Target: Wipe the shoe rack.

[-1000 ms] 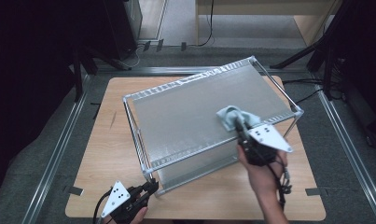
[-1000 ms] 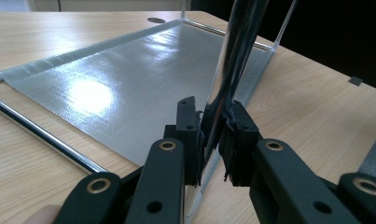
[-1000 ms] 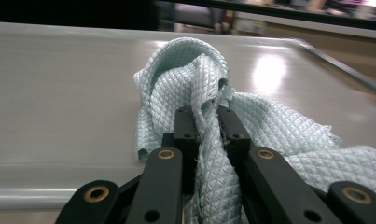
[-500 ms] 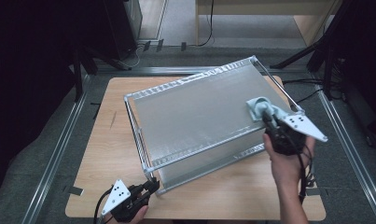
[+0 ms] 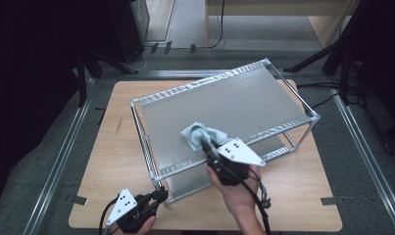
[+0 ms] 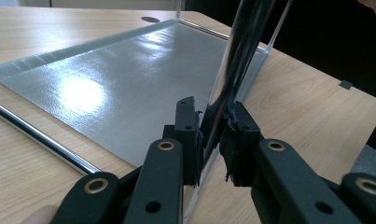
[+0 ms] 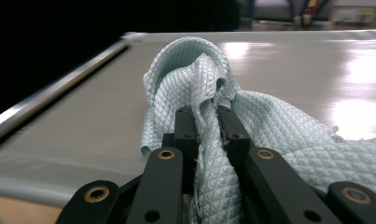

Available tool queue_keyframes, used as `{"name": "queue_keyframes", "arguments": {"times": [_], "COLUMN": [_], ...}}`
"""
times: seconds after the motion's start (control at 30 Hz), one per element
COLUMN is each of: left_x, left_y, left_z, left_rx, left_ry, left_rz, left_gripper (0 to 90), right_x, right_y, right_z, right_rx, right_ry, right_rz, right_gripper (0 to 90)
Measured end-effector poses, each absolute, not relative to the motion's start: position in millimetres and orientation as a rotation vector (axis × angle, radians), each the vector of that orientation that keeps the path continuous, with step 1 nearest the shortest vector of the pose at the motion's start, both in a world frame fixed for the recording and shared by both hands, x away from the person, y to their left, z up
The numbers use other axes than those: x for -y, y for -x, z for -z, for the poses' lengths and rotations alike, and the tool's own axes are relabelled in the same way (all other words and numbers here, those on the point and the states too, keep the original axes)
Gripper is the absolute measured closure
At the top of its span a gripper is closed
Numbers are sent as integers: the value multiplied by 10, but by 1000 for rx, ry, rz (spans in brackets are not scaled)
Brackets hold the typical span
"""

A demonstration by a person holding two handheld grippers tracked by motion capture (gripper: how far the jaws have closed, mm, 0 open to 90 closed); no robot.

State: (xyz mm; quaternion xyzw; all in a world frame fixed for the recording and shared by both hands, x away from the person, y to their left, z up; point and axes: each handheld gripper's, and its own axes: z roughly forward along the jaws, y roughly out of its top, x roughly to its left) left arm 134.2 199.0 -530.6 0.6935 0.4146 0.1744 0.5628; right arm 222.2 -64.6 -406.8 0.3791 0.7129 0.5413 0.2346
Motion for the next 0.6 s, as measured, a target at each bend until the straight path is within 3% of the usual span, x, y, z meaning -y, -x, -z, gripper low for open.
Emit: {"name": "queue_keyframes", "arguments": {"times": [0.13,0.27,0.47,0.6], "left_x": [-1989,-1985,-1990,-1992], "left_y": [-1341,-1341,-1344,-1346], "left_z": [5306,5304,5303,5302], "left_rx": [-972,-972,-967,-965], "left_ry": [-1636,-1638,-1642,-1644], "left_rz": [-419,-421,-419,-417], "left_gripper": [779,780,781,781], "right_x": [378,369,735,1226], "right_y": [-2085,-2086,-2226,-2381], "right_z": [4078,4075,4059,4034], "right_rx": [-2029,-2037,-1958,-1847], "right_ry": [-956,-924,-1002,-1095], "right_rz": [-1537,-1527,-1446,-1349], "right_gripper": [803,803,803,802]}}
